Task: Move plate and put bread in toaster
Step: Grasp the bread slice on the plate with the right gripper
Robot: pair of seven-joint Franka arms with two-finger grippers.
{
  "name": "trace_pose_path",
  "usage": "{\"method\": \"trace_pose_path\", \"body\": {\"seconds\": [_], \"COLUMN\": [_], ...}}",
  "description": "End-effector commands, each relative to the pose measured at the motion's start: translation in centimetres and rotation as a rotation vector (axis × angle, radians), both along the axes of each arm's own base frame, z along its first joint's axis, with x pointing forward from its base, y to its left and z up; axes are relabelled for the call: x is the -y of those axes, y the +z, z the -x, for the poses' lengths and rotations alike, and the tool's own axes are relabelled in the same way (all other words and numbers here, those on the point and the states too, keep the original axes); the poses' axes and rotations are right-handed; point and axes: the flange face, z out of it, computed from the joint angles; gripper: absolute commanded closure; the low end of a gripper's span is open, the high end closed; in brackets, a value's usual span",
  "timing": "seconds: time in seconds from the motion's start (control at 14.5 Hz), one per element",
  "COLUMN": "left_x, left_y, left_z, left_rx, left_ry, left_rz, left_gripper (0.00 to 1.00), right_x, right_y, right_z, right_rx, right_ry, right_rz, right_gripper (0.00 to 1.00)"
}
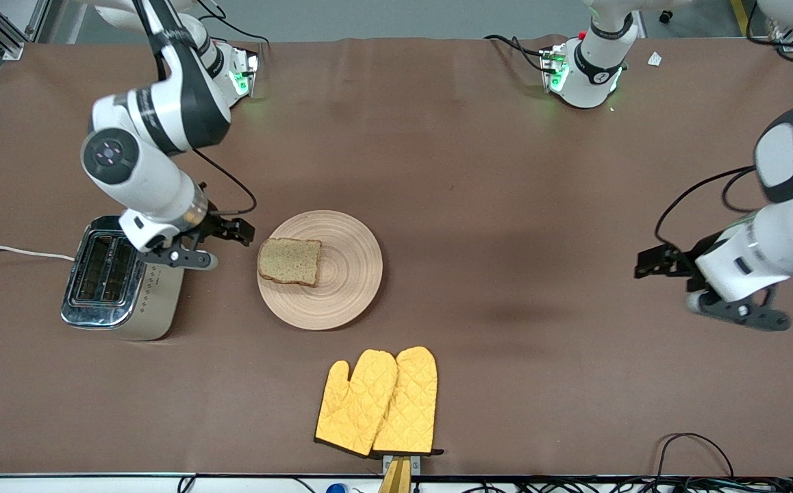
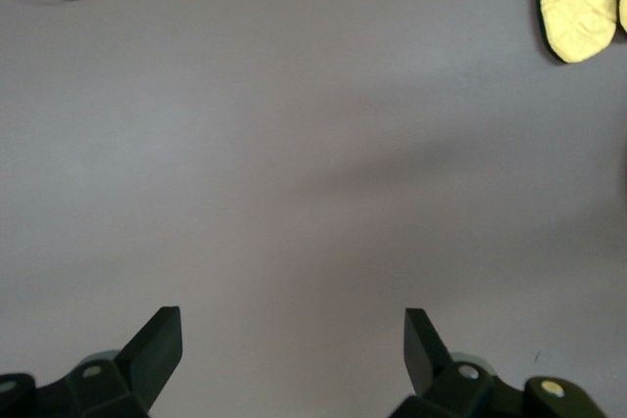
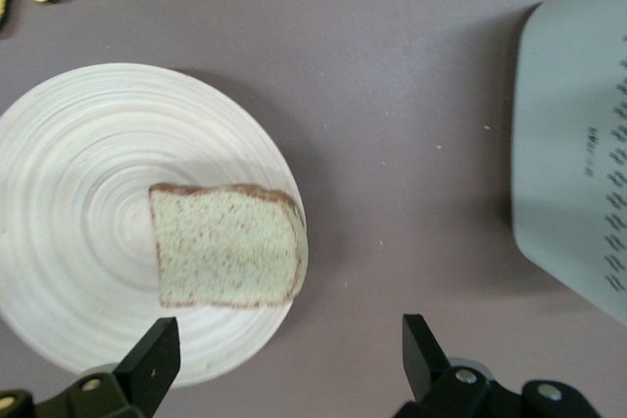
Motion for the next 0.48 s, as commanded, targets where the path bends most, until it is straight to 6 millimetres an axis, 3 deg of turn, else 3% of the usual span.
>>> {"method": "trace_pose_path", "body": {"seconds": [0.0,0.21,0.41], "left_x": [-2.5,-2.9,-1.6], "left_y": [3.7,8.4,9.6], "left_z": [1.4,4.5,7.1], "left_rx": [0.024,0.036,0.036], "left_ry": [0.061,0.176,0.209], "left_rz": [-0.023,-0.031,-0.043], "left_gripper": [0.00,0.00,0.00], "right_x": [-0.6,-1.2,-1.4], "right_y": [-3.0,-7.2,-9.9], "right_z": [-0.3,0.9,1.7], "right_rx": [0.010,0.030,0.011], "right_ry": [-0.014,-0.013,-0.031], "right_rz": [0.004,-0.006,-0.017], "right_gripper": [0.00,0.00,0.00]}}
